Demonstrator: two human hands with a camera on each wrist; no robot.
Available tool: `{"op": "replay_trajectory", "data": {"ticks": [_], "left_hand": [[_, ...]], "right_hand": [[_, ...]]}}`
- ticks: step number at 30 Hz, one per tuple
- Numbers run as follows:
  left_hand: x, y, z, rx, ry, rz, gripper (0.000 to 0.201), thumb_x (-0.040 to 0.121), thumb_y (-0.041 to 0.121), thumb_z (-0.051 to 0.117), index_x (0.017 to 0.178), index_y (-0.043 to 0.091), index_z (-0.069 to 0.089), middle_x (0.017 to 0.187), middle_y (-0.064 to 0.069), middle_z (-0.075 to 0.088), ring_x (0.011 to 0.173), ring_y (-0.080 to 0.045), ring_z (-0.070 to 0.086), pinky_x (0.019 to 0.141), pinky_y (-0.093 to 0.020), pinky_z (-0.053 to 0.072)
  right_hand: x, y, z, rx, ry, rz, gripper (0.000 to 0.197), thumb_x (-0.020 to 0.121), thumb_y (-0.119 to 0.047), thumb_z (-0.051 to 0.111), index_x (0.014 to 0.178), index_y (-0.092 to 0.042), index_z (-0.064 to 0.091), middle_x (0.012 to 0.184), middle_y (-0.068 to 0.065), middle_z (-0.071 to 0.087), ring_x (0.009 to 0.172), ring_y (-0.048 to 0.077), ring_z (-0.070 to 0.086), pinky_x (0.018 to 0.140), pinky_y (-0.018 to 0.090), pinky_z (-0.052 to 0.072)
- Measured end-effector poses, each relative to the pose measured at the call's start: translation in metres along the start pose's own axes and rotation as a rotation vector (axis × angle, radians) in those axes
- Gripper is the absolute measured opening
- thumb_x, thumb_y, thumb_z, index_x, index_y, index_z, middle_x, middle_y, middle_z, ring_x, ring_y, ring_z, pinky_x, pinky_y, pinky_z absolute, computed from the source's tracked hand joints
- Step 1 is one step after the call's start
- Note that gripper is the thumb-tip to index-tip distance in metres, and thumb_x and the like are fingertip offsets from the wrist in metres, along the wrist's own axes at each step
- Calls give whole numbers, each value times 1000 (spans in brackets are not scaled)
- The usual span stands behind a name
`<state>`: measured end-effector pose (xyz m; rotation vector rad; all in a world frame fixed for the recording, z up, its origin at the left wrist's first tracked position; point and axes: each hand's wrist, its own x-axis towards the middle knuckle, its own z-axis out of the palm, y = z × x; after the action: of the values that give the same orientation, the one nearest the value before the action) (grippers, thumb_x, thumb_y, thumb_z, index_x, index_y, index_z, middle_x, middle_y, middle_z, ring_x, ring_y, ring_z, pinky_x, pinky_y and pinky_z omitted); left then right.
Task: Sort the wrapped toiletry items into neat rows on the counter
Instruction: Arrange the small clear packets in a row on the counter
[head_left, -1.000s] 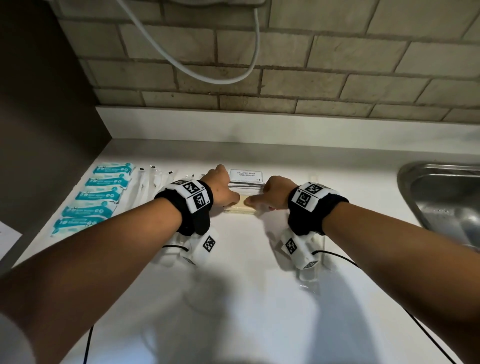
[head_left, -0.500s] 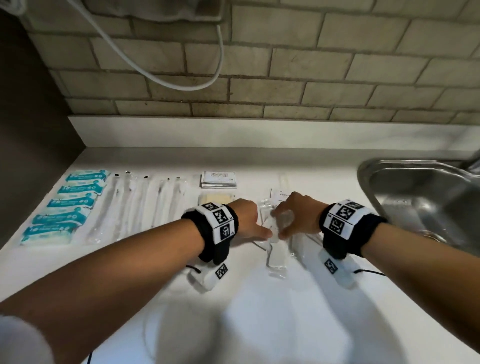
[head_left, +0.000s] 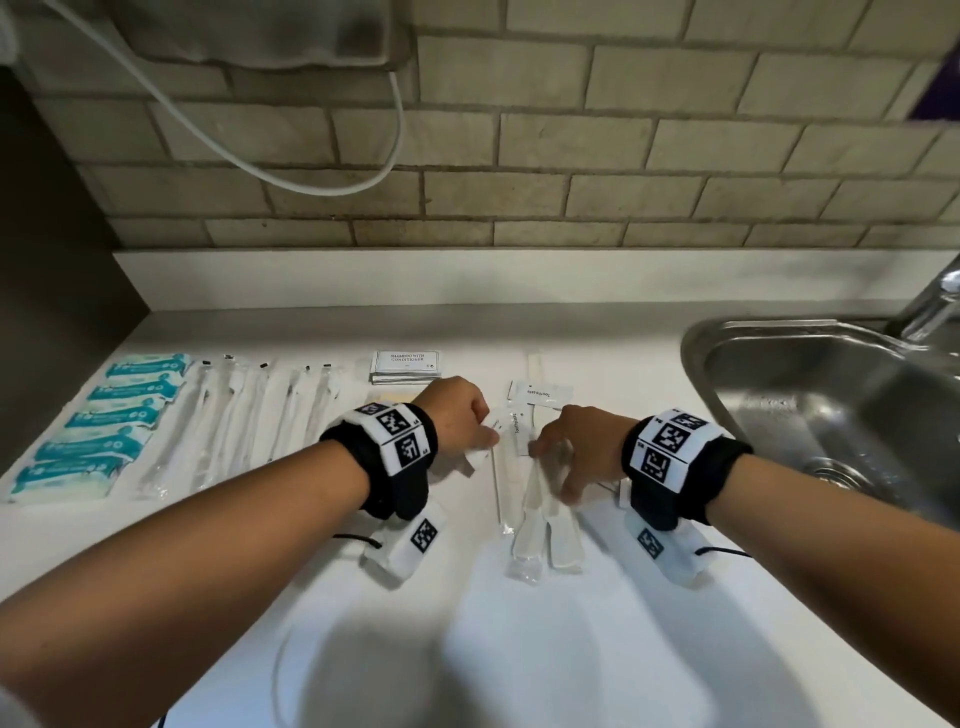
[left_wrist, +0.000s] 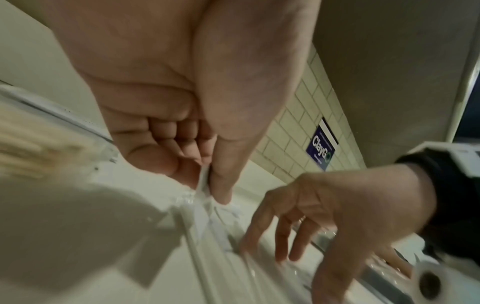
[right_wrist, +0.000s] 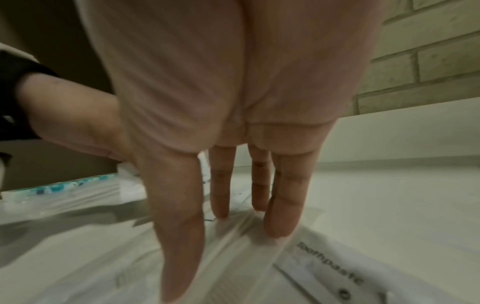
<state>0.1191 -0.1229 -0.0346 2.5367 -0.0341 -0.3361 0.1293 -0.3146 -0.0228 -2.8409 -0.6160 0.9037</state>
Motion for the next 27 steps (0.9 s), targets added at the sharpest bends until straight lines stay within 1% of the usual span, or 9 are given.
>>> {"op": "replay_trajectory", "data": {"ticks": [4,6,11,13,16,18,21,23,27], "left_hand": [[4,-1,-12,-30,88,21,28,83,31,73,103,13,67,81,4,54,79,-13,53,74,-23,40],[5,-2,-15,-37,112,27,30,85,30,71,109,13,66,90,-2,59,83,-15,53,75,-23,40],[3,2,-15,-53,150,69,18,87,27,67,100,14,69,86,0,61,83,-17,54,76,-27,42],[5,2,-14,-76,157,88,15,89,27,65,97,16,69,93,-1,64,89,-18,58,77,-26,41],[9,0,-12,-101,190,92,12,90,28,63,96,18,68,98,0,60,98,-19,57,86,-28,43],[13,-3,-11,-108,210,78,15,91,28,62,99,17,68,101,-1,55,100,-19,54,92,-30,42],[17,-4,-12,-124,213,47,17,93,27,59,103,15,67,104,-3,52,97,-20,53,85,-27,39],[20,-3,-11,-138,186,18,17,96,24,54,106,14,62,108,-7,58,95,-23,56,79,-26,39],[21,1,-6,-417,107,-120,26,102,16,37,127,12,40,98,-17,61,76,-26,61,68,-37,52]], "right_hand": [[0,-7,-8,6,-51,-16,57,70,-31,83,123,-33,62,127,-10,56,120,16,52,97,30,41],[5,-10,-19,51,-23,-16,46,71,-37,81,115,-33,67,120,-12,59,113,13,54,92,28,40],[45,-11,-40,16,260,68,34,89,-29,64,120,-16,65,125,4,62,115,24,58,93,31,46],[68,-3,-38,-59,279,116,38,90,-27,62,126,-15,57,127,7,60,115,28,59,95,33,49],[130,36,-21,-153,267,179,49,75,-39,71,115,-22,48,116,4,62,96,29,64,86,43,54],[131,36,-19,-115,272,189,41,80,-34,65,114,-20,46,116,6,61,96,30,63,85,44,54],[98,15,-29,-37,298,203,39,87,-18,61,124,-9,51,117,12,62,103,32,63,89,41,54],[91,15,-37,-22,311,185,33,87,-21,63,118,-8,62,115,11,66,104,31,64,89,37,54],[69,9,-52,132,402,76,20,87,-14,65,106,-9,65,108,9,66,97,27,60,74,25,43]]}}
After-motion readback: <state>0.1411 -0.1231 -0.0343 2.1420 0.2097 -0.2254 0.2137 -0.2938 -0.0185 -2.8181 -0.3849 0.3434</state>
